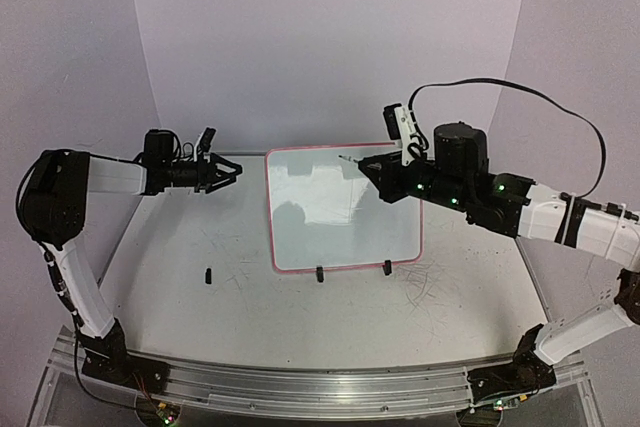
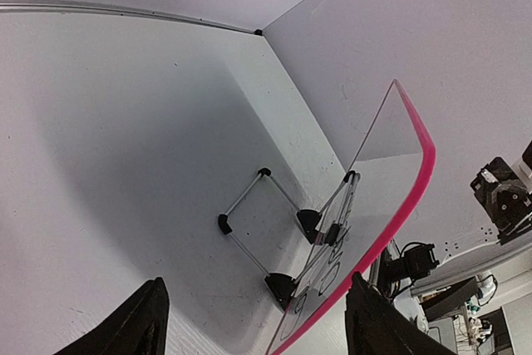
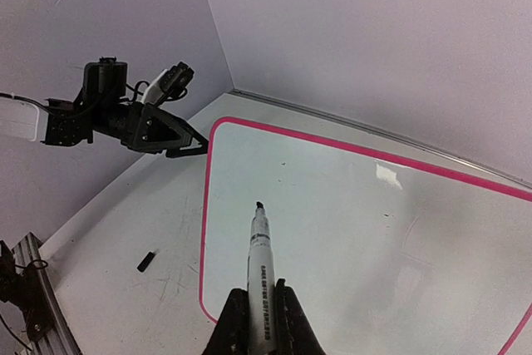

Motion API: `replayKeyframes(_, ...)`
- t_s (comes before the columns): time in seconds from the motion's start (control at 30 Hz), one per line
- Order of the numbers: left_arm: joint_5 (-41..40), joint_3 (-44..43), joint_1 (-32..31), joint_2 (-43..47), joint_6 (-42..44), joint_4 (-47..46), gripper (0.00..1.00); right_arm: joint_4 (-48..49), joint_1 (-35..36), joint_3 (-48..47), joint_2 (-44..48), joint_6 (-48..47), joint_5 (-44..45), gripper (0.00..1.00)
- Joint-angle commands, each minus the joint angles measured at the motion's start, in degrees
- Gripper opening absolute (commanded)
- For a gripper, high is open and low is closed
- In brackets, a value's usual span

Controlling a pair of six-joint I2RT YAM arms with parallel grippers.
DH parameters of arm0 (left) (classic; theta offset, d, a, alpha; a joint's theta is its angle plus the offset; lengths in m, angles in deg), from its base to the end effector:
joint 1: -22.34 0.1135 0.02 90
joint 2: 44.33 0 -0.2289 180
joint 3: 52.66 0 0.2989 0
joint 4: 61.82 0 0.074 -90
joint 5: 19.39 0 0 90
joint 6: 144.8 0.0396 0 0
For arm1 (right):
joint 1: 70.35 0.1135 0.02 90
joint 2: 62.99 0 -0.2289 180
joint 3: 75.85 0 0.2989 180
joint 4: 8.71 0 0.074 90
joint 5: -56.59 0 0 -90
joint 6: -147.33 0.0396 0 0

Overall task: Write a sentence on the whiteboard
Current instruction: Hold the whiteboard at the center of the board.

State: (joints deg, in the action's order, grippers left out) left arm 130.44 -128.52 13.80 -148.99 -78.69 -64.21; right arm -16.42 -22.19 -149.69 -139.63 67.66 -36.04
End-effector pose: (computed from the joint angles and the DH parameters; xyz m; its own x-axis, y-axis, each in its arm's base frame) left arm 0.4142 -0.0968 0.1492 -0.7425 -0.0943 -0.6632 0.5902 0.3760 -0.7143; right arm 0.2503 0.2823 0.3009 -0.2586 -0.0202 -0.9658 -0.7400 0.6469 0.1845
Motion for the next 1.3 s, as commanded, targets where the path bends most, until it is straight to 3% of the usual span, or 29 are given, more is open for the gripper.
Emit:
replayKeyframes(0.0, 0.3, 0.8, -2.7, 1.1, 2.8, -2.0, 0.71, 3.1, 0.3, -2.3, -0.2, -0.2, -0.4, 0.00)
replayKeyframes(0.4, 6.9, 0.1, -5.0, -0.2, 5.5, -2.1, 0.64, 3.1, 0.6, -2.6, -0.8, -0.9, -0.6, 0.00)
replayKeyframes(0.5, 9.1, 1.1, -5.8, 1.8, 7.3, -2.1, 0.67, 3.1, 0.7, -2.7, -1.0, -1.0, -0.6, 0.00)
replayKeyframes(0.77, 3.9, 0.5, -10.3, 2.1, 6.0, -3.4, 0.67, 3.3, 1.4, -4.8, -3.3, -1.1, -1.7, 0.00)
replayKeyframes(0.97, 4.0, -1.7, -10.3, 0.9, 3.2, -5.3, 0.48, 4.0, 2.7, -6.4, -6.1, -0.9, -2.7, 0.00)
replayKeyframes(1.27, 6.0, -2.7, -10.3, -1.0, 4.5, -5.5, 0.37, 4.1, 5.0, -11.1, -12.6, -3.1, -2.0, 0.00)
